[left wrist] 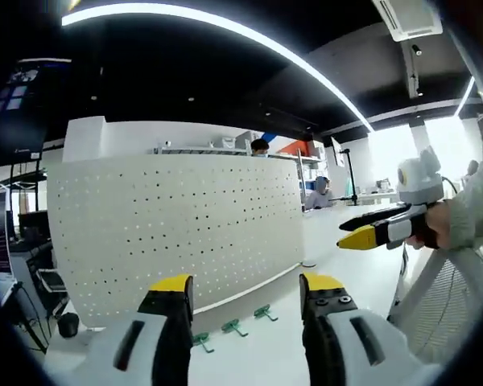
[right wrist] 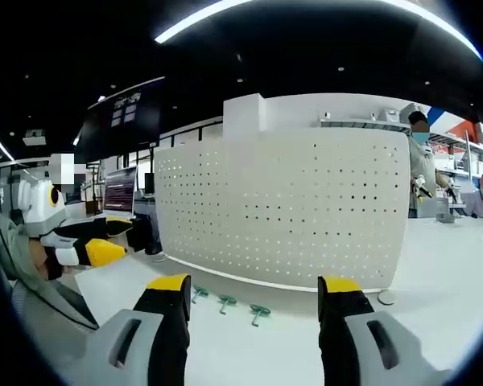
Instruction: Insert the hook assembly into the mounting plate slot until the hook locks in place.
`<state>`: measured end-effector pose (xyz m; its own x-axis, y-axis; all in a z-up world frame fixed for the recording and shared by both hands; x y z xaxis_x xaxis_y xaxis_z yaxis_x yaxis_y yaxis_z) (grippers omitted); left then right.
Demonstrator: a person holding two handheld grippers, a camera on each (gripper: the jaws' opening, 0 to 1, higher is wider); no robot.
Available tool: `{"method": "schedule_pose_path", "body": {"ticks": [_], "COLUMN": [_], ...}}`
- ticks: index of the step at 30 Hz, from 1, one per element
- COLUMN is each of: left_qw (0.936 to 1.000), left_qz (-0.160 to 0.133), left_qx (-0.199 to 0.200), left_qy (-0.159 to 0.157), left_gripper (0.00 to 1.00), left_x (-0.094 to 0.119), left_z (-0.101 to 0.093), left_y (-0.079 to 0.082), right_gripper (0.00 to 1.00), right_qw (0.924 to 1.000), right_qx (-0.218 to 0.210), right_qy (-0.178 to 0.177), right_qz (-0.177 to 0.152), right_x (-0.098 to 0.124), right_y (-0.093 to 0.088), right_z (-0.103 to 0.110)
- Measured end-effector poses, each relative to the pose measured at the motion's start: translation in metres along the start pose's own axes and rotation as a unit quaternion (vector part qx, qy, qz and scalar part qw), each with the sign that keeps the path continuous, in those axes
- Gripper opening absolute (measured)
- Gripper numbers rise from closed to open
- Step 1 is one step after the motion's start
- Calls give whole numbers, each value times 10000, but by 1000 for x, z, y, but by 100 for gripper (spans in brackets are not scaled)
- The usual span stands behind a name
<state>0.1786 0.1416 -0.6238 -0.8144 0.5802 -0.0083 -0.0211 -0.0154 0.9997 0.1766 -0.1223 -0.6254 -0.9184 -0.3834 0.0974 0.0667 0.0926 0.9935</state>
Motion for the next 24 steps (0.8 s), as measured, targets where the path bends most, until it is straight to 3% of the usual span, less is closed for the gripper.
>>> {"method": "schedule_pose_path", "body": {"ticks": [24], "left_qw": [10000], "left_qz": [18], "left_qx": [-41], "left_qy": [-9], "left_gripper": [55], "left_x": [0], "left_z": [-1], "left_y": [1], "right_gripper": [61], "right_qw": [10000], "right_qx": [-14], "right_qy": [12], "right_qz": [-23], "right_x": [0], "right_y": [0], "right_z": [0]}}
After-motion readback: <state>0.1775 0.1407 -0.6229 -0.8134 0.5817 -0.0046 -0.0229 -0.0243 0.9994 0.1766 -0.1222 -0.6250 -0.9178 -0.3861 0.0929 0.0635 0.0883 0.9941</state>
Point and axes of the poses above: the point that each gripper's makers call its tool centre point, and the gripper's own axes: x roughly backward along the fingers, z roughly to its left, y roughly out of its top, the point moved 9 cm from there along x, roughly backward along the fingers, and after that the axes turned 4 degrees about x, right-handed, at the moved point
